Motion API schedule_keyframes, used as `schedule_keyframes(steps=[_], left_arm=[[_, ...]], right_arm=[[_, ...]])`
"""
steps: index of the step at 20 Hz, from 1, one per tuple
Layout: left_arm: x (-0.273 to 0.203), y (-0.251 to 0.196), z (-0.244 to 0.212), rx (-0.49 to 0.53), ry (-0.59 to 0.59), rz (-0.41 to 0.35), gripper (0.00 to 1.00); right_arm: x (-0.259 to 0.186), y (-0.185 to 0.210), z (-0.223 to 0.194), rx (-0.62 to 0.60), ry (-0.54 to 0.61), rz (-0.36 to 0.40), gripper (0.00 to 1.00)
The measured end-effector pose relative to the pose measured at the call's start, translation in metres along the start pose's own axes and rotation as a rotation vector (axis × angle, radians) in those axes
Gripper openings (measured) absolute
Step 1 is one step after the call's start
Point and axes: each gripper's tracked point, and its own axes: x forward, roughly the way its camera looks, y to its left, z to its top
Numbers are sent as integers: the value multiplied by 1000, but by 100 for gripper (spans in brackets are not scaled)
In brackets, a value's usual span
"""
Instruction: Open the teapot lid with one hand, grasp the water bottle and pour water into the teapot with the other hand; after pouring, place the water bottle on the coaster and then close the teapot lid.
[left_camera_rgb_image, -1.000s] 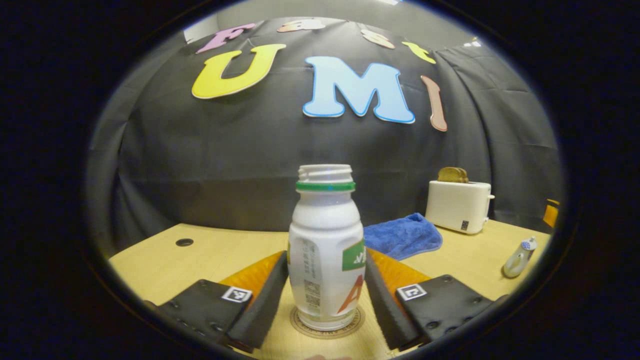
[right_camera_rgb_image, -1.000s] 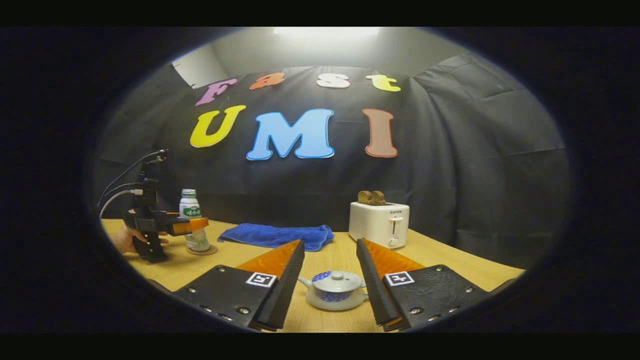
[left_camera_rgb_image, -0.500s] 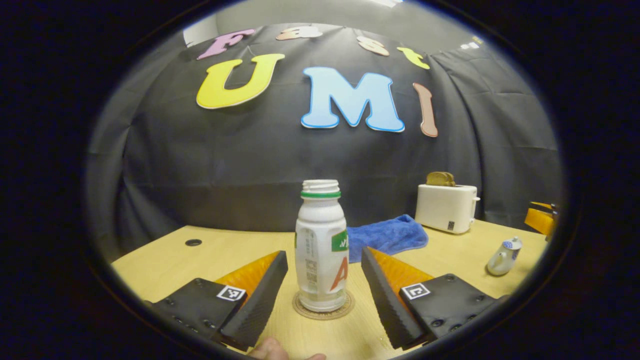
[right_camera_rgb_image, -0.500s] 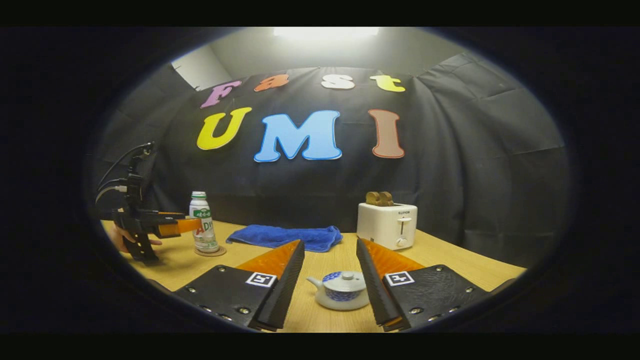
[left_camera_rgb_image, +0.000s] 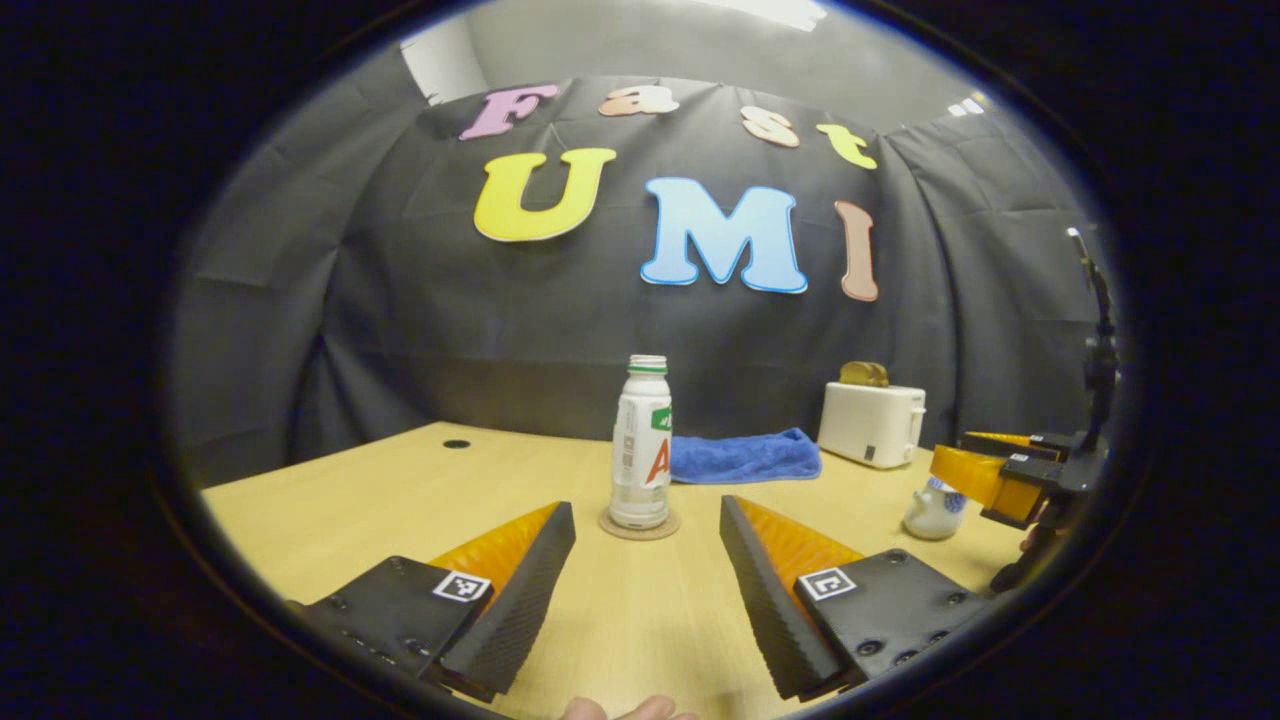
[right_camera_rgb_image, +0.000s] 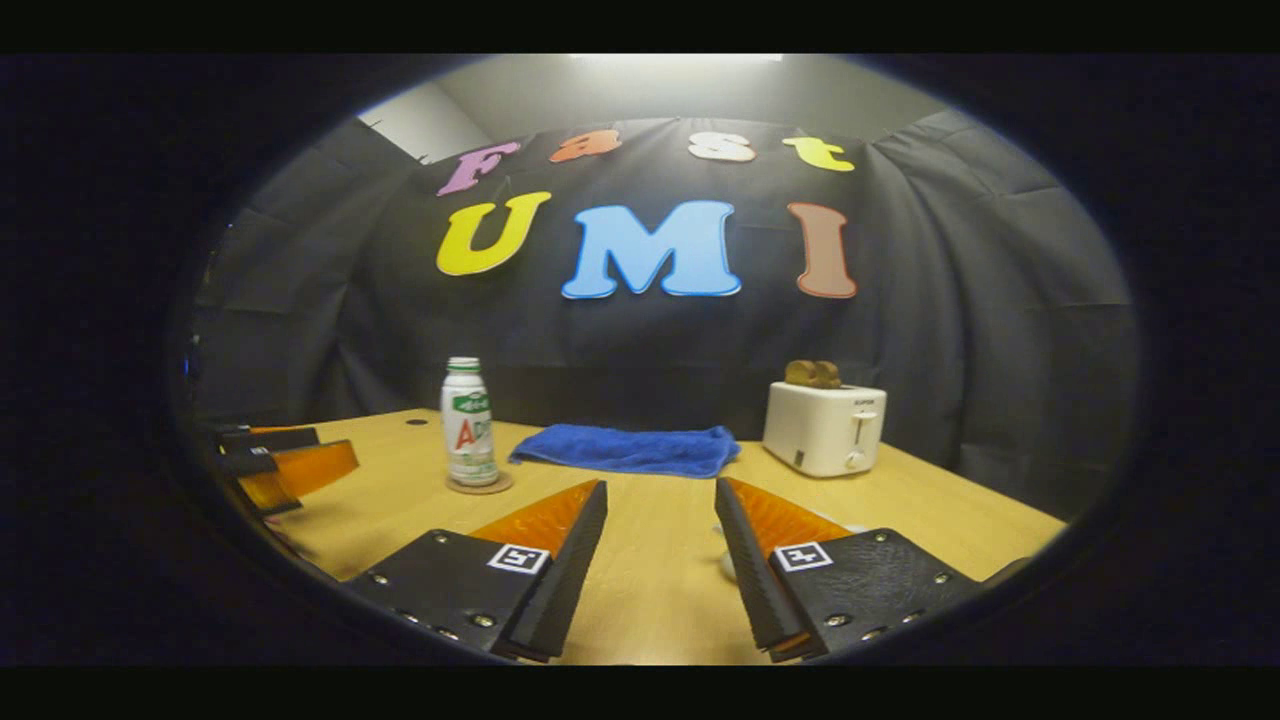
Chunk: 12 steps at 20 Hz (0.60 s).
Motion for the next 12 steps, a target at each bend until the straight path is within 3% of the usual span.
schedule_keyframes(steps=[4, 5, 6, 9, 12], left_arm=[[-22, -21, 2, 29, -14, 7, 100], [-23, -22, 2, 38, -8, 20, 100], [-22, -21, -3, 62, -10, 39, 100], [-26, -16, -3, 56, -13, 95, 99], [-32, -11, -2, 53, -12, 134, 99]], right_arm=[[-22, 40, -14, 3, 16, 10, 67], [-27, 41, -11, 19, -3, -2, 74], [-26, 39, -9, 43, -7, -51, 100], [-27, 12, -14, 35, 0, -238, 94], [-25, 24, -10, 36, -7, -216, 97]])
